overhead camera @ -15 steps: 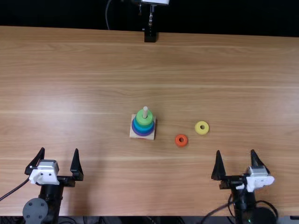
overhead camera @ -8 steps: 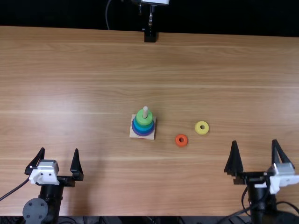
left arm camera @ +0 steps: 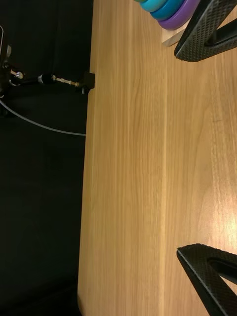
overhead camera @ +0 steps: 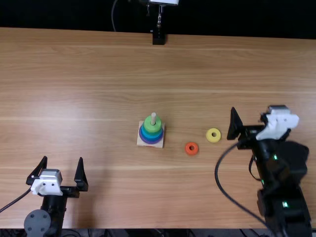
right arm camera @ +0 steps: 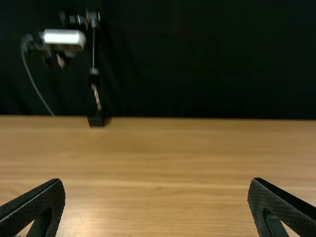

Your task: Build the Hanoi tower: stack the rings onto the peg from bottom to top in this color order: purple, dark blue, light blue, dark green, light green, yellow, orange.

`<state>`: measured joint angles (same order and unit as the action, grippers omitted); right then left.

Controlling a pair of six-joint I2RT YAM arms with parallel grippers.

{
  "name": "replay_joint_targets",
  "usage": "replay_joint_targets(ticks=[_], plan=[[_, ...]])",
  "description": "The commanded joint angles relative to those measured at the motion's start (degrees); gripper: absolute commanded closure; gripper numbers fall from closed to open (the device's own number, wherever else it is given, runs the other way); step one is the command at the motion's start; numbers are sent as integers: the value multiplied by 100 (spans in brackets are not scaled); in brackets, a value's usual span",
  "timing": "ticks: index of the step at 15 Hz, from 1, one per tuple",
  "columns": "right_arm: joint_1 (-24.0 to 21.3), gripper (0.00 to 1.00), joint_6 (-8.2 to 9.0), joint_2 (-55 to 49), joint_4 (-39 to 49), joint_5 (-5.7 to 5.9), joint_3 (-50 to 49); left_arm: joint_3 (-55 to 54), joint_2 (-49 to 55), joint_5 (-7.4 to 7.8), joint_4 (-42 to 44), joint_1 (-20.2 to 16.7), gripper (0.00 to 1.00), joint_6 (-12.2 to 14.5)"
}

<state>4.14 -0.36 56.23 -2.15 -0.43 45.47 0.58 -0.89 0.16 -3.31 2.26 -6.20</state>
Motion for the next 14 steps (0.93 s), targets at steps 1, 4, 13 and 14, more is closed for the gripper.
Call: replay_joint_targets(ticks=[1, 4, 13, 14], plan=[[60, 0, -48, 653, -23, 0, 375, -58, 89, -80, -154, 29, 0, 29], [69, 0, -48, 1646, -751, 22, 937, -58, 89, -80, -154, 29, 0, 29], [183, 0, -38, 3729, -2006, -137, 1631, -58, 89, -80, -154, 29, 0, 29], [254, 0, -38, 3878, -2143, -137, 1693, -58, 89, -80, -154, 29, 0, 29]])
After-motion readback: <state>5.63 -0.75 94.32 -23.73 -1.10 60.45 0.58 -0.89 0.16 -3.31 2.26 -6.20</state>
